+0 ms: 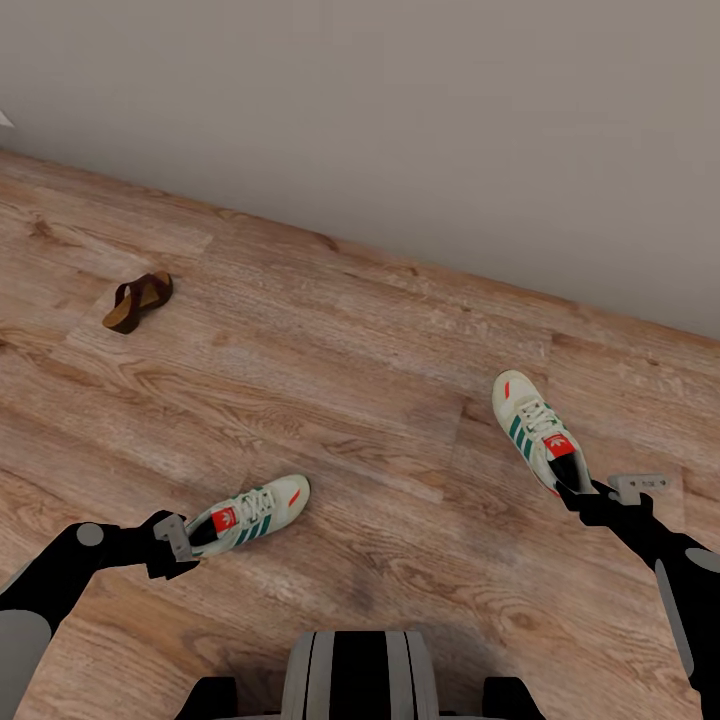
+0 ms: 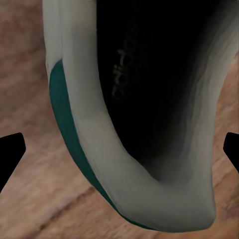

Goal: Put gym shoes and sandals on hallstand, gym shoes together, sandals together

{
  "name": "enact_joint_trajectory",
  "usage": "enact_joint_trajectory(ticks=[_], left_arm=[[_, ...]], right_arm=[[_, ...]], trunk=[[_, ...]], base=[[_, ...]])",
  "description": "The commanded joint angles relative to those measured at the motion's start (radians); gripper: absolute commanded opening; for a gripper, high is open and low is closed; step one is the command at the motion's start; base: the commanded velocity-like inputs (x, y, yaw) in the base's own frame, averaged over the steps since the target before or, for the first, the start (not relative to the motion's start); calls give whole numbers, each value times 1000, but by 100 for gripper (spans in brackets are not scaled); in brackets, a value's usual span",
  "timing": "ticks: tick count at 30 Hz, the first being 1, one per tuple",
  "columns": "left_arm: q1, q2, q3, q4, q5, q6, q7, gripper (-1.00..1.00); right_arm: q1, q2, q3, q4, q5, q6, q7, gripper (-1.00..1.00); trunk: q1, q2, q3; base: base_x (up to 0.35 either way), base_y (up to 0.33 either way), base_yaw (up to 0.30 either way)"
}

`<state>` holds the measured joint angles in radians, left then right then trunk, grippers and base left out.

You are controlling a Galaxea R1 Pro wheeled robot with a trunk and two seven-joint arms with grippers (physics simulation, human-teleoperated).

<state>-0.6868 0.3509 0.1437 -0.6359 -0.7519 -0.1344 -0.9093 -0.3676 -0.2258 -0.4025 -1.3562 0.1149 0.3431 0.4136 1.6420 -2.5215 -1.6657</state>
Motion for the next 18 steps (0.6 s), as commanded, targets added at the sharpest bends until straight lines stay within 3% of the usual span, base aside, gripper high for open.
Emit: enact_joint_trajectory(ticks=[1, 18], left_arm=[[0, -2, 5, -1, -10, -10, -3, 100], [1, -2, 5, 0, -11, -10, 0, 100]], right_arm=[[0, 0, -2, -1, 9, 4, 8, -100], [-1, 0, -2, -1, 9, 4, 8, -100]], trunk=[[0, 0, -1], [0, 0, -1]], base=[[0, 0, 0], [37, 0, 0]])
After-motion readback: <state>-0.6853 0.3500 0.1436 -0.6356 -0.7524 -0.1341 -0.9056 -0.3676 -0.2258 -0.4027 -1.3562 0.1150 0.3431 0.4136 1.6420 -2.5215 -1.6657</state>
